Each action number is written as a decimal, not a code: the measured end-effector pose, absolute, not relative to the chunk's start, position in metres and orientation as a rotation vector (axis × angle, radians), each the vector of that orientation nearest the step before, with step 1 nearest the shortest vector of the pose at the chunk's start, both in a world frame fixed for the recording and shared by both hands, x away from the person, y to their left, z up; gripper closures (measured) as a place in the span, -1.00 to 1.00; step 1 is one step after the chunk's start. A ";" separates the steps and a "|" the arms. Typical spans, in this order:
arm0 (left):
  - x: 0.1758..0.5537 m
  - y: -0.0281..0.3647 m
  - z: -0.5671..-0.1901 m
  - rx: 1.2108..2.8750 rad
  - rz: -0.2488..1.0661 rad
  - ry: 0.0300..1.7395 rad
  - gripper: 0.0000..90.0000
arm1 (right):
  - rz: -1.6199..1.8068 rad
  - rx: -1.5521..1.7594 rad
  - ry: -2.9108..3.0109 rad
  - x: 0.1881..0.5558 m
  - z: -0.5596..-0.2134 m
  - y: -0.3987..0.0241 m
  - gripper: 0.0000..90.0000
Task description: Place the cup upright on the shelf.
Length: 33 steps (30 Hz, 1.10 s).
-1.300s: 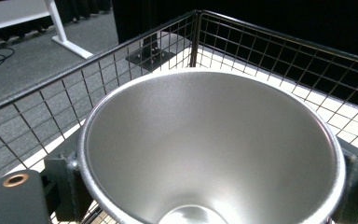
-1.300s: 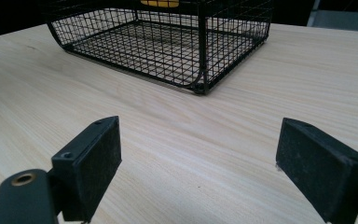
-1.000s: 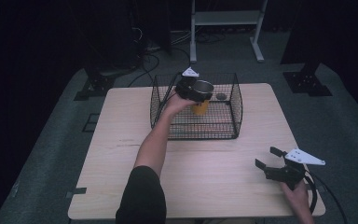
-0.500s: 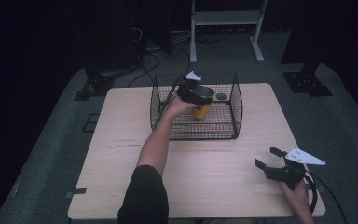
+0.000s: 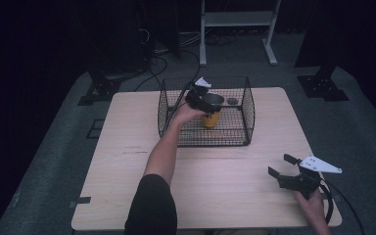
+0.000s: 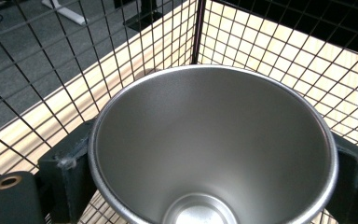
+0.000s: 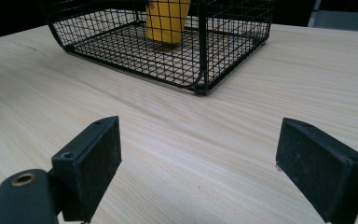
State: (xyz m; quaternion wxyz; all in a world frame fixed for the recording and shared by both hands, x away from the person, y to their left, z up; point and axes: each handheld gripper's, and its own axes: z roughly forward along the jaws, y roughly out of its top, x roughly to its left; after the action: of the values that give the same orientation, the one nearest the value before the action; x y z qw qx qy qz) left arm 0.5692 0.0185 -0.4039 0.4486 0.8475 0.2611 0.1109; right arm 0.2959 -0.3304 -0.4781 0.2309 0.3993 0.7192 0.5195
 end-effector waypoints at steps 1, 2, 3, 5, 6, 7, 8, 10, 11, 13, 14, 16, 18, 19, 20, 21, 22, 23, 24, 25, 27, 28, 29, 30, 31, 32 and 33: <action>0.569 0.018 -0.405 2.102 0.281 0.645 -0.80 | 1.429 1.098 1.978 0.296 -0.478 -0.330 -0.71; 0.569 0.019 -0.405 2.096 0.279 0.646 -0.80 | 1.429 1.098 1.978 0.296 -0.478 -0.330 -0.71; 0.569 0.019 -0.405 2.091 0.275 0.650 -0.81 | 1.430 1.099 1.978 0.296 -0.478 -0.331 -0.71; 0.568 0.019 -0.405 2.093 0.278 0.644 -0.81 | 1.430 1.099 1.976 0.296 -0.478 -0.331 -0.71; 0.568 0.019 -0.405 2.093 0.276 0.641 -0.81 | 1.430 1.099 1.976 0.296 -0.478 -0.331 -0.71; 0.568 0.019 -0.405 2.086 0.269 0.638 -0.85 | 1.430 1.097 1.978 0.296 -0.478 -0.331 -0.71; 0.567 0.018 -0.404 2.077 0.268 0.635 -0.87 | 1.430 1.096 1.979 0.296 -0.478 -0.331 -0.71; 0.566 0.017 -0.404 2.093 0.284 0.620 -0.87 | 1.431 1.095 1.979 0.296 -0.478 -0.331 -0.71; 0.566 0.017 -0.404 2.098 0.291 0.616 -0.87 | 1.432 1.096 1.979 0.296 -0.478 -0.331 -0.71; 0.566 0.017 -0.403 2.097 0.291 0.619 -0.87 | 1.432 1.095 1.979 0.296 -0.478 -0.331 -0.71; 0.565 0.017 -0.403 2.102 0.297 0.622 -0.87 | 1.433 1.094 1.979 0.296 -0.478 -0.331 -0.71; 0.565 0.017 -0.403 2.103 0.297 0.622 -0.88 | 1.433 1.095 1.979 0.296 -0.478 -0.331 -0.71; 0.565 0.018 -0.403 2.099 0.303 0.628 -0.90 | 1.436 1.093 1.980 0.296 -0.478 -0.331 -0.71; 0.565 0.019 -0.402 2.095 0.301 0.628 -0.91 | 1.440 1.094 1.980 0.296 -0.478 -0.331 -0.71; 0.565 0.019 -0.402 2.088 0.300 0.630 -0.91 | 1.440 1.094 1.980 0.296 -0.478 -0.331 -0.71; 0.565 0.019 -0.401 2.090 0.302 0.628 -0.92 | 1.445 1.098 1.977 0.296 -0.478 -0.332 -0.71; 0.564 0.019 -0.400 2.090 0.308 0.624 -0.92 | 1.448 1.100 1.977 0.296 -0.478 -0.332 -0.71; 0.564 0.019 -0.400 2.090 0.308 0.624 -0.92 | 1.448 1.100 1.977 0.296 -0.478 -0.332 -0.71; 0.564 0.020 -0.399 2.091 0.308 0.623 -0.92 | 1.449 1.102 1.976 0.296 -0.478 -0.332 -0.71; 0.564 0.020 -0.399 2.092 0.306 0.621 -0.92 | 1.450 1.103 1.975 0.296 -0.478 -0.333 -0.71; 0.563 0.021 -0.399 2.090 0.307 0.624 -0.92 | 1.451 1.102 1.976 0.296 -0.478 -0.333 -0.71; 0.563 0.021 -0.398 2.084 0.305 0.624 -0.93 | 1.449 1.101 1.977 0.296 -0.478 -0.332 -0.71; 0.562 0.022 -0.398 2.082 0.304 0.623 -0.93 | 1.449 1.100 1.977 0.296 -0.478 -0.332 -0.71; 0.562 0.022 -0.398 2.082 0.304 0.621 -0.93 | 1.449 1.100 1.978 0.296 -0.478 -0.332 -0.71; 0.561 0.022 -0.397 2.085 0.308 0.620 -0.94 | 1.450 1.100 1.976 0.296 -0.478 -0.332 -0.71; 0.561 0.022 -0.397 2.083 0.309 0.620 -0.94 | 1.450 1.100 1.976 0.296 -0.478 -0.332 -0.71; 0.561 0.022 -0.396 2.083 0.311 0.619 -0.95 | 1.452 1.100 1.975 0.296 -0.478 -0.333 -0.71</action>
State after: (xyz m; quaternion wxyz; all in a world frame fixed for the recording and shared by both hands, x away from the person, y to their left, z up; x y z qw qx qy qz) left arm 0.5605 0.0220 -0.3962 0.4556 0.8447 0.2511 0.1263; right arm 0.2960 -0.3326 -0.4782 0.2255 0.3990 0.7162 0.5264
